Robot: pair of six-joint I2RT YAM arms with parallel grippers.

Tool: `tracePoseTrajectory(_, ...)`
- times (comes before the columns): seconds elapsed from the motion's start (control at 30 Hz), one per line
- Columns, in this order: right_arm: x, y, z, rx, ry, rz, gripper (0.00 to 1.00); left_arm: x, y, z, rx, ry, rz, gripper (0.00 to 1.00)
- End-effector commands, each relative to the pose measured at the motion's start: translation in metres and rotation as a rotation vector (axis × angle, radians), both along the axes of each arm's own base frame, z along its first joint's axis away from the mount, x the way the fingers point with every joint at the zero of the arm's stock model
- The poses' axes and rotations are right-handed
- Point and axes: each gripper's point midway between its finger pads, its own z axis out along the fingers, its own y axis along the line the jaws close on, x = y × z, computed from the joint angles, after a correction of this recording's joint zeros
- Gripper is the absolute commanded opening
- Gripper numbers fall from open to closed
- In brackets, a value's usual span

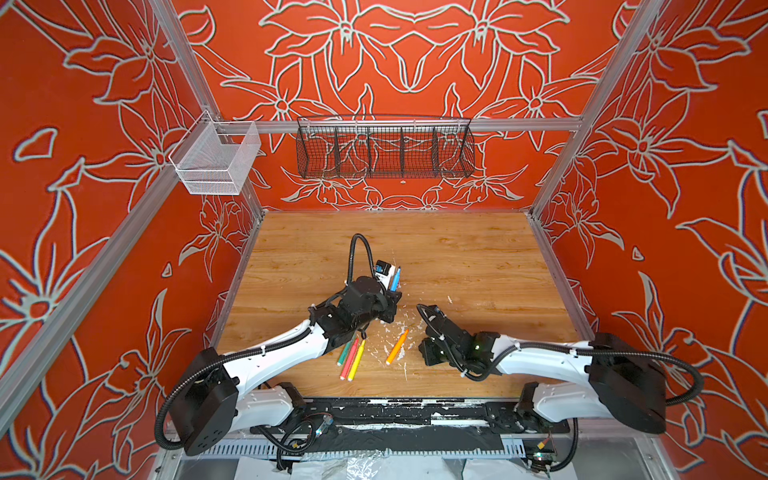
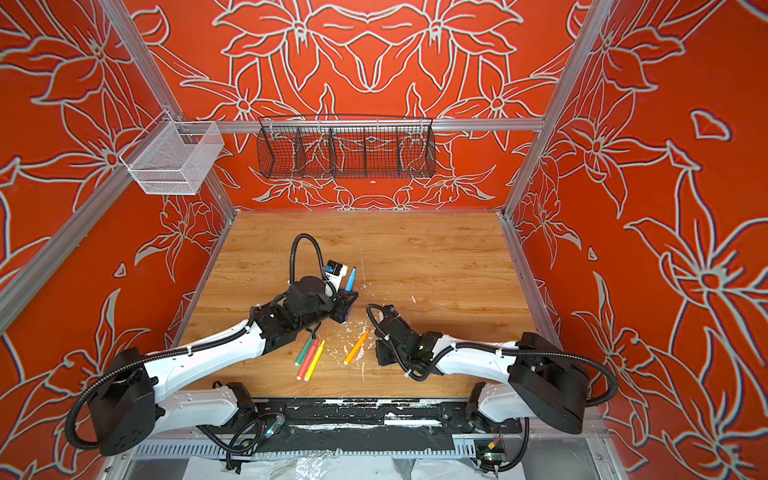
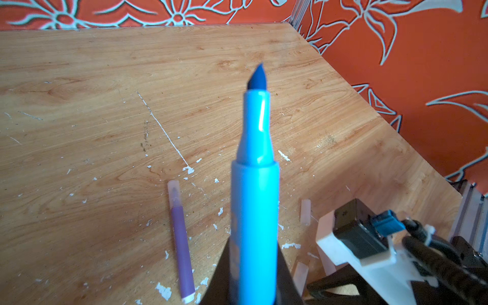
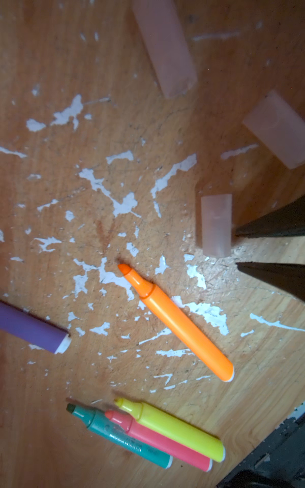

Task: Insert the pens into the pen caps
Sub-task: 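Move the right gripper over the translucent caps and align with one, then lower the right gripper and grasp a translucent cap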

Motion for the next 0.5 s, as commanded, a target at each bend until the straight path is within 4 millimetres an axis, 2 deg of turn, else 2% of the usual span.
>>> tracePoseTrajectory(0.0, 0.014, 0.005, 0.007, -0.021, -0.051, -0.024, 0.2, 0.001, 0.0, 0.01, -0.014, -0.039, 0.0, 0.0)
tracePoseTrajectory(0.17, 0.021, 0.013, 0.007, -0.05, -0.06, -0.012, 0.2, 0.001, 0.001, 0.011, -0.014, -0.042, 0.001, 0.0)
tracePoseTrajectory(0.3, 0.027, 0.015, 0.019, -0.073, -0.104, 0.009, 0.21, 0.001, 0.001, 0.011, -0.014, -0.043, 0.001, 0.0)
tracePoseTrajectory(0.47, 0.033, 0.012, 0.029, -0.099, -0.166, 0.034, 0.42, 0.001, 0.001, 0.013, -0.017, -0.046, 0.002, 0.0)
